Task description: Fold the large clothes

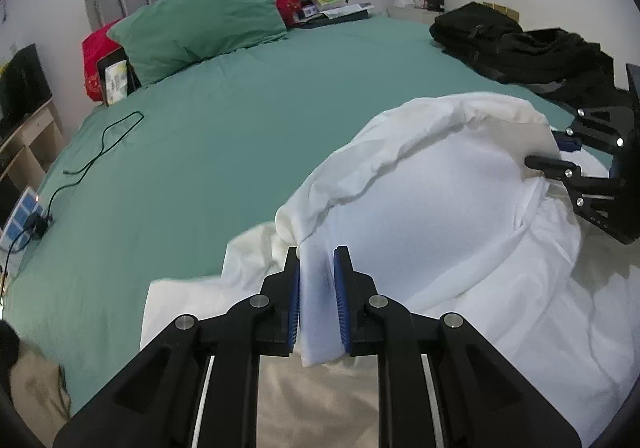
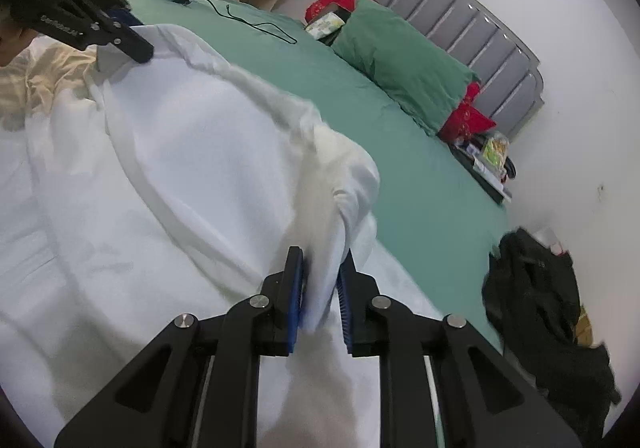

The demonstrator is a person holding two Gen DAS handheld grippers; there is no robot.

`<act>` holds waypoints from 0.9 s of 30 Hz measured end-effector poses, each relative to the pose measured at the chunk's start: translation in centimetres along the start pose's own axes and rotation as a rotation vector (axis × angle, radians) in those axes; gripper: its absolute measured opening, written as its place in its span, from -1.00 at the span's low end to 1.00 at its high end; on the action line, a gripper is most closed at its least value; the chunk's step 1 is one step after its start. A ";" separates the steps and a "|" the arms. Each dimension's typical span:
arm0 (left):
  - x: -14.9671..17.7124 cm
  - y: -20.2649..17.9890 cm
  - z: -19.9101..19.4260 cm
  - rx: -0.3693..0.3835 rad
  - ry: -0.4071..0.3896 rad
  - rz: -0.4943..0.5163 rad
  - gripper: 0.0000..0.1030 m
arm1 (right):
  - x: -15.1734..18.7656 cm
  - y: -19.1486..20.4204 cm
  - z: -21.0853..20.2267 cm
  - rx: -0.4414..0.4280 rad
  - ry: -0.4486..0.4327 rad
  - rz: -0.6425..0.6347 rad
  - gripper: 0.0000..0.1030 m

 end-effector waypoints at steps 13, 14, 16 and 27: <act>4.7 -1.5 -5.8 0.066 0.041 -0.018 -0.65 | 2.8 1.5 -5.1 -0.023 0.060 0.078 -0.67; 5.1 -1.6 -6.4 0.062 0.039 -0.015 -0.65 | 3.0 1.5 -5.4 -0.028 0.065 0.091 -0.67; 5.8 -1.9 -7.2 0.068 0.040 -0.010 -0.65 | 3.6 1.5 -5.9 -0.061 0.091 0.120 -0.67; 7.2 -0.5 -9.3 0.128 0.098 -0.106 -0.16 | 2.9 -3.2 -8.0 -0.323 0.075 0.457 -0.01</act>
Point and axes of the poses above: each gripper's, at about its wrist camera, not at the fingertips, and z roughly the way its jaws point, y to its left, x to its underside, the point moved 2 cm from there along z, roughly the way its jaws point, and after that the axes turned 2 degrees about z, right-handed, at the moved point
